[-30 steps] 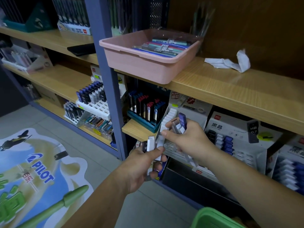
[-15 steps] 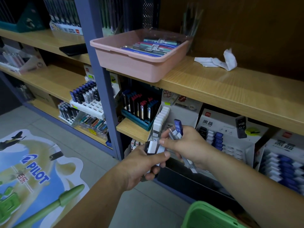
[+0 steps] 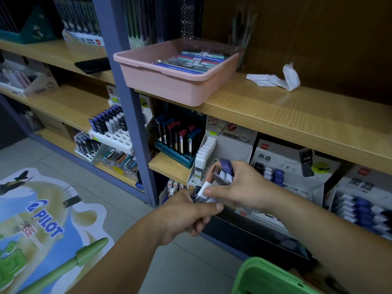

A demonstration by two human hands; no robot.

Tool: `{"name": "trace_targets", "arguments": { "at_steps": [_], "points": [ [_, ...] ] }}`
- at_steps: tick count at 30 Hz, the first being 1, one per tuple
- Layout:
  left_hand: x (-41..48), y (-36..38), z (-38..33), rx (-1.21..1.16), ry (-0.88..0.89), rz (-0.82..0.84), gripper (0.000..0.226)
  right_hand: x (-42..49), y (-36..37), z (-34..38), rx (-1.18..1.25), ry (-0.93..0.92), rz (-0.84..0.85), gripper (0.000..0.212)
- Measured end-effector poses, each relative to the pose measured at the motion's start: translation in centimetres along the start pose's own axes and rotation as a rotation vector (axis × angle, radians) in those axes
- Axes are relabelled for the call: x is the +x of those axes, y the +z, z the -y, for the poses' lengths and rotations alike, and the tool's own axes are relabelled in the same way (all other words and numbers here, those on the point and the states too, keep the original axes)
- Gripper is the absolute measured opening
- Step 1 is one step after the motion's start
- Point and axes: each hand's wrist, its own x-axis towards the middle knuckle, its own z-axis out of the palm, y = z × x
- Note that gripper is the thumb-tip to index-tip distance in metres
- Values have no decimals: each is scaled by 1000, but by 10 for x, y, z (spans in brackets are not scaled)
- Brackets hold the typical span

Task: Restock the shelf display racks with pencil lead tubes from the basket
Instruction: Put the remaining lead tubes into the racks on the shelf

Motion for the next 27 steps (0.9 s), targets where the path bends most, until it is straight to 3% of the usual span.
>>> {"name": "trace_targets", "arguments": {
  "at_steps": [3,8,10,13,18,23,27],
  "points": [
    [0,-11,7,-32,-73,14,55,-1,-9,-1,154,104,-61,21],
    [1,-26,27,52,-160,-72,29,-1,-17,-16,293,185,-307,22],
    [8,-28,30,-43,-131,-211,18,-1,-13,-21,273,216,-380,21],
    [18,-25,26,-210,9,-357,23,0,-4,-24,323,273,-422,17],
    [16,-6,18,-223,113,-311,21,7,14,-17,450,307,-435,27],
    [17,-10,14,-261,173,-398,16,14,21,-9,322,183,-481,19],
    [20,-17,23,-152,57,-454,18,28,23,-6,126,72,-553,19]
  ]
}}
